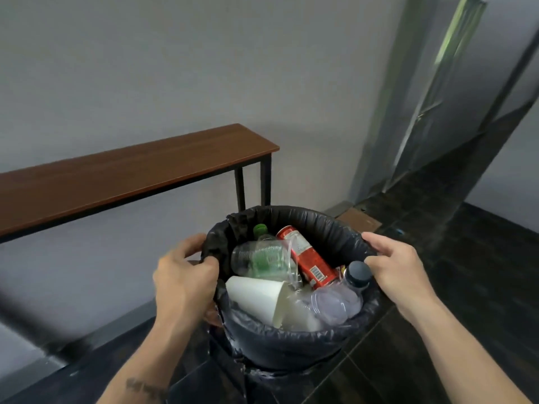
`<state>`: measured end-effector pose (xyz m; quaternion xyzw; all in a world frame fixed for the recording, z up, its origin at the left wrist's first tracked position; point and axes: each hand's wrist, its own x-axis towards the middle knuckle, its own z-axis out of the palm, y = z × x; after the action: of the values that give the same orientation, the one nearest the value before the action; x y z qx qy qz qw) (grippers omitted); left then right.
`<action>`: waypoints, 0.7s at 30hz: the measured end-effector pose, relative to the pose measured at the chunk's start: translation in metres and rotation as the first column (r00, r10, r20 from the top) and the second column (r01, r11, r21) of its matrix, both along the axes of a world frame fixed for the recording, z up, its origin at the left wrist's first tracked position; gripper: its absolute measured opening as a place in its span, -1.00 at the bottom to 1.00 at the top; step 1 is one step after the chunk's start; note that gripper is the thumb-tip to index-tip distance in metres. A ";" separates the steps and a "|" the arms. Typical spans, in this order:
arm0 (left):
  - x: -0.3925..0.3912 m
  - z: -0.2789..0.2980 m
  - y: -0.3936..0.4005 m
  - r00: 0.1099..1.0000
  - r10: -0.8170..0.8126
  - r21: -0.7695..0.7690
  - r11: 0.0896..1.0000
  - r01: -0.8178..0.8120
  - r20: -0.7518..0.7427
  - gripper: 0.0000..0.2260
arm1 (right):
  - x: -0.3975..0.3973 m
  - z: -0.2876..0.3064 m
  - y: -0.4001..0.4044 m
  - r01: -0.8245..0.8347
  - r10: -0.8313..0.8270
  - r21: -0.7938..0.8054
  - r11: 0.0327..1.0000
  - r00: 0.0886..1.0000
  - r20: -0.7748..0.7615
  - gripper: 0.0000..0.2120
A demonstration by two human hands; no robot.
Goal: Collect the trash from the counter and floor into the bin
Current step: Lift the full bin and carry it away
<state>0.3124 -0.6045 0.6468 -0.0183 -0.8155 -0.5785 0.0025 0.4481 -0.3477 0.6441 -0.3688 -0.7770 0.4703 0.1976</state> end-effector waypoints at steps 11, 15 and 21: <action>-0.010 -0.025 0.212 0.996 -0.022 -0.040 0.999 0.026 0.086 -0.60 | 0.003 0.001 0.185 0.050 -0.053 0.069 0.996 0.997 0.047 -0.43; -0.038 -0.043 0.269 0.992 -0.047 -0.071 0.996 0.056 0.119 -0.58 | -0.015 -0.018 0.238 0.058 -0.067 0.075 0.996 0.991 0.119 -0.42; -0.100 -0.078 0.344 0.995 -0.050 -0.087 0.995 0.057 0.081 -0.61 | -0.075 -0.044 0.303 0.039 -0.064 0.116 0.992 0.974 0.217 -0.37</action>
<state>0.2123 -0.2609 0.5685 -0.0175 -0.8392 -0.5416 -0.0460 0.3727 -0.0452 0.5997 -0.4271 -0.8092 0.3773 0.1427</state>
